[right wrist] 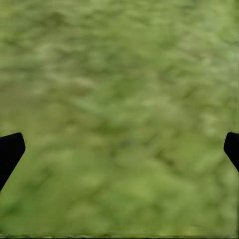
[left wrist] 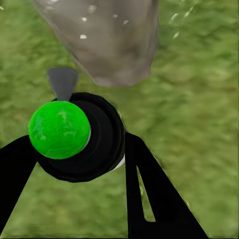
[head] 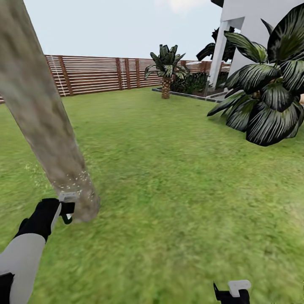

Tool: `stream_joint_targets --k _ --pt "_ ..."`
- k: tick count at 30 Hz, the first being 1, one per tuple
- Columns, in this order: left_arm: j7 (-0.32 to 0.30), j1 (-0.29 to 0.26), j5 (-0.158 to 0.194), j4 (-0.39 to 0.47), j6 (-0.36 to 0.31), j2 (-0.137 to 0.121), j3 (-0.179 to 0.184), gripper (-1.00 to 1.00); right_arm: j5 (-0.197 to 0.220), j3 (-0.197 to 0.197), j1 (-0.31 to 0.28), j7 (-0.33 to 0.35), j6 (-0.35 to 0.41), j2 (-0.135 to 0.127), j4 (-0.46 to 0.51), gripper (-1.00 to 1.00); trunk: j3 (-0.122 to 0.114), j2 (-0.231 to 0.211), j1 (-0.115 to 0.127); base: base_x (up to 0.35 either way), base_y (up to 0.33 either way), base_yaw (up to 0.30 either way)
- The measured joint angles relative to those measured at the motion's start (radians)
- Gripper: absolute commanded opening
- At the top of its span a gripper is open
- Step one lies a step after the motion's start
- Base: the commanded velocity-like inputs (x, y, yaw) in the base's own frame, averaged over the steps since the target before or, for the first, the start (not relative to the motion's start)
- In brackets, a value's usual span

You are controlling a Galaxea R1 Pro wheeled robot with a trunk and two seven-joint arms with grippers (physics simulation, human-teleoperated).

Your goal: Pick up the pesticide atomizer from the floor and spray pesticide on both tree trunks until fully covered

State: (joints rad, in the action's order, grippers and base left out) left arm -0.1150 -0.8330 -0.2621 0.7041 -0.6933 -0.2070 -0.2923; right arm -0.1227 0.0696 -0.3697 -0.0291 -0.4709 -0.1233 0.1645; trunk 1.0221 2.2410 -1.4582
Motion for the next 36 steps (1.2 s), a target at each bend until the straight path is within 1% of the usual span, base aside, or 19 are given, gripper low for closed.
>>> stream_joint_targets --k 6,7,10,11,12,13,14,16,17,19,20,21,23,24,26,27,30,34,36 --pt "-0.004 0.007 0.000 -0.011 0.002 -0.008 -0.002 -1.00 0.000 0.001 0.000 0.000 0.000 0.000 0.000 1.00 0.000 0.000 0.000 -0.345 -0.002 0.004" --pt "-0.007 0.024 0.000 -0.013 0.006 -0.008 -0.002 -1.00 0.000 0.001 0.000 0.000 0.000 0.000 0.000 1.00 0.000 0.000 0.000 -0.346 0.000 0.000" --pt "-0.015 0.121 0.006 -0.016 0.026 -0.007 -0.001 -1.00 0.000 0.000 0.000 0.000 0.001 0.001 0.000 1.00 0.000 0.000 0.000 -0.346 0.000 0.000" --pt "-0.018 0.159 0.010 -0.017 0.068 -0.002 0.000 -1.00 0.000 0.000 0.000 0.000 0.001 0.001 0.001 1.00 0.000 0.000 0.000 -0.346 0.000 0.000" --pt "-0.032 0.196 0.009 -0.018 0.128 0.001 0.012 -1.00 -0.001 -0.001 -0.001 0.001 0.001 0.002 0.005 1.00 0.000 0.000 0.000 -0.346 0.000 0.000" --pt "-0.049 0.212 0.009 -0.018 0.160 0.002 0.031 -1.00 -0.002 -0.002 -0.001 0.002 0.001 0.002 0.014 1.00 0.000 0.000 0.000 -0.346 0.000 0.000" --pt "-0.079 0.229 0.011 -0.018 0.193 0.002 0.065 -1.00 -0.003 -0.008 -0.001 0.003 0.002 0.002 0.034 1.00 0.000 0.000 0.000 -0.346 0.000 0.000" --pt "-0.196 0.272 0.012 -0.019 0.278 -0.004 0.215 -1.00 -0.032 -0.073 -0.001 0.005 0.003 0.002 0.104 1.00 0.000 0.000 0.000 -0.344 0.000 0.000" --pt "-0.242 0.285 0.011 -0.019 0.318 -0.006 0.301 -1.00 -0.057 -0.113 -0.002 0.006 0.004 0.003 0.144 1.00 0.000 0.000 0.000 -0.341 0.000 0.000" --pt "-0.323 0.296 0.008 -0.019 0.379 -0.009 0.439 -1.00 -0.125 -0.191 -0.002 0.010 0.013 0.008 0.249 1.00 0.000 0.000 0.000 -0.336 0.000 0.000" --pt "-0.374 0.297 0.005 -0.019 0.393 -0.010 0.467 -1.00 -0.160 -0.225 -0.001 0.033 0.031 0.011 0.284 1.00 0.000 0.000 0.000 -0.302 0.000 0.000" --pt "-0.468 0.295 0.002 -0.018 0.417 -0.011 0.485 -1.00 -0.202 -0.261 -0.007 0.115 0.077 0.022 0.310 1.00 0.000 0.000 0.000 -0.271 0.000 0.000" --pt "-0.641 0.290 -0.047 -0.018 0.472 -0.019 0.493 -1.00 -0.229 -0.281 -0.041 0.291 0.148 0.033 0.327 1.00 0.000 0.000 0.000 -0.246 0.000 0.000" --pt "-0.757 0.290 -0.096 -0.017 0.501 -0.022 0.492 -1.00 -0.234 -0.285 -0.076 0.386 0.169 0.036 0.335 1.00 0.000 0.000 0.000 -0.168 0.000 0.000" --pt "-0.902 0.290 -0.146 -0.009 0.519 -0.021 0.490 -1.00 -0.239 -0.288 -0.113 0.491 0.180 0.037 0.341 1.00 0.000 0.000 0.000 -0.065 0.000 0.000" --pt "-0.939 0.292 -0.157 -0.007 0.520 -0.016 0.492 -1.00 -0.239 -0.288 -0.124 0.528 0.181 0.037 0.346 1.00 0.000 0.000 0.000 -0.023 0.000 0.000" --pt "-0.974 0.287 -0.184 -0.005 0.519 -0.010 0.495 -1.00 -0.239 -0.289 -0.144 0.603 0.182 0.039 0.386 1.00 0.000 0.000 0.000 -0.006 0.000 0.000" --pt "-0.975 0.286 -0.258 -0.005 0.517 -0.006 0.492 -1.00 -0.238 -0.289 -0.146 0.613 0.183 0.040 0.393 1.00 0.000 0.000 0.000 0.000 0.000 0.000" --pt "-0.958 0.285 -0.281 -0.005 0.517 0.004 0.493 -1.00 -0.239 -0.291 -0.146 0.618 0.183 0.048 0.394 1.00 0.000 0.000 0.000 0.000 0.000 0.000"
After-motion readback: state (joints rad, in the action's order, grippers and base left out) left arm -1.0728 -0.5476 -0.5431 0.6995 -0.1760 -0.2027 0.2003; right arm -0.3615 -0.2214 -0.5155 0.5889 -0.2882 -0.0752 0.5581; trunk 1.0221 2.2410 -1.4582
